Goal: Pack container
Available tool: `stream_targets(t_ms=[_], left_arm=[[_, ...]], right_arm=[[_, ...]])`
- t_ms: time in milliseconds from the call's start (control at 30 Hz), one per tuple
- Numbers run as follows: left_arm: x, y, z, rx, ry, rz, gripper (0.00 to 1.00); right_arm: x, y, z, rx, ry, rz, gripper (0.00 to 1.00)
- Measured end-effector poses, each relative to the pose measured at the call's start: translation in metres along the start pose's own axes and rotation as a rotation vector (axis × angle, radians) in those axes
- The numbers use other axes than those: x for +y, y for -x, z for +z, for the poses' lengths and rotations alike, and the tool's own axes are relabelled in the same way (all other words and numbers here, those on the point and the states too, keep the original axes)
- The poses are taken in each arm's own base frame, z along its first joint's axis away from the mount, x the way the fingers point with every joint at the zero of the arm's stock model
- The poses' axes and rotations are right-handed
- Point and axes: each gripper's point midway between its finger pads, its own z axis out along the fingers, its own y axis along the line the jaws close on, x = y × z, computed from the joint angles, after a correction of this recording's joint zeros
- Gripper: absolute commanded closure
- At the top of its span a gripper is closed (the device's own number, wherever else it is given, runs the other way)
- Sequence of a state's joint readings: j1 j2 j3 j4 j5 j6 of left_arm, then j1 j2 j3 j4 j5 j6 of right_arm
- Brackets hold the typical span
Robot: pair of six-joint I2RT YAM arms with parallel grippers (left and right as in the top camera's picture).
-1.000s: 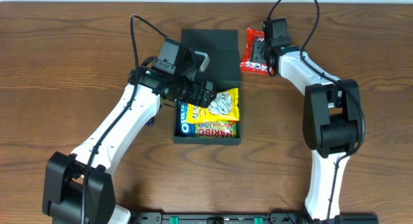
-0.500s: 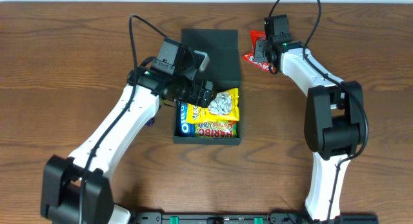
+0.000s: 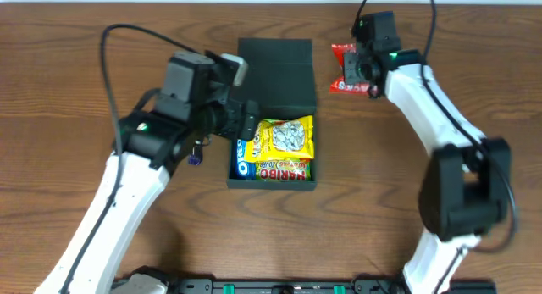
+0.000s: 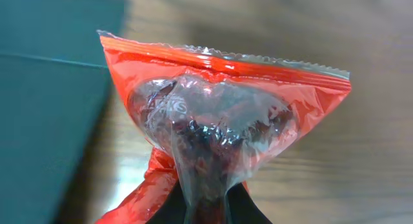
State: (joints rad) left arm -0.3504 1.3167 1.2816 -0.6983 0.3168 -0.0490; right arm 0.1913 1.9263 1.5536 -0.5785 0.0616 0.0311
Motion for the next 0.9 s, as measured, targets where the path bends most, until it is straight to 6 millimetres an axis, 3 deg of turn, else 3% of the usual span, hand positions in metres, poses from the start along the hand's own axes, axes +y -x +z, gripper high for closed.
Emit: stream_targets(t_ms=[100,200,367,533,700,900], left_arm=[[0.009,0.004,-0.023,-0.045,0.034,-0.014,0.06],[0.020,0.005,-0.047,-0.089,0.079,-0.036,0.04],[0.035,0.003,-0.093,-0.179,0.151,-0.070,0.03],[0.037,0.004,-0.123,-0.257,0.183,-0.072,0.02],[0.032,0.003,-0.138,-0.297,0.188,-0.047,0.02],[0.032,-0.001,-0.140,-0.289,0.188,-0.050,0.03]], right_arm=[[0.018,0.019,-0.050,-0.081,0.082,-0.078,0.99],[0.041,0.023,-0.083,-0.119,0.181,-0.157,0.99],[0.094,0.003,-0.127,-0.119,0.431,-0.360,0.99],[0.133,-0.035,-0.147,-0.051,0.605,-0.549,0.99],[0.168,-0.072,-0.162,0.000,0.729,-0.755,0.99],[0.200,-0.115,-0.146,0.118,0.835,-0.916,0.99]])
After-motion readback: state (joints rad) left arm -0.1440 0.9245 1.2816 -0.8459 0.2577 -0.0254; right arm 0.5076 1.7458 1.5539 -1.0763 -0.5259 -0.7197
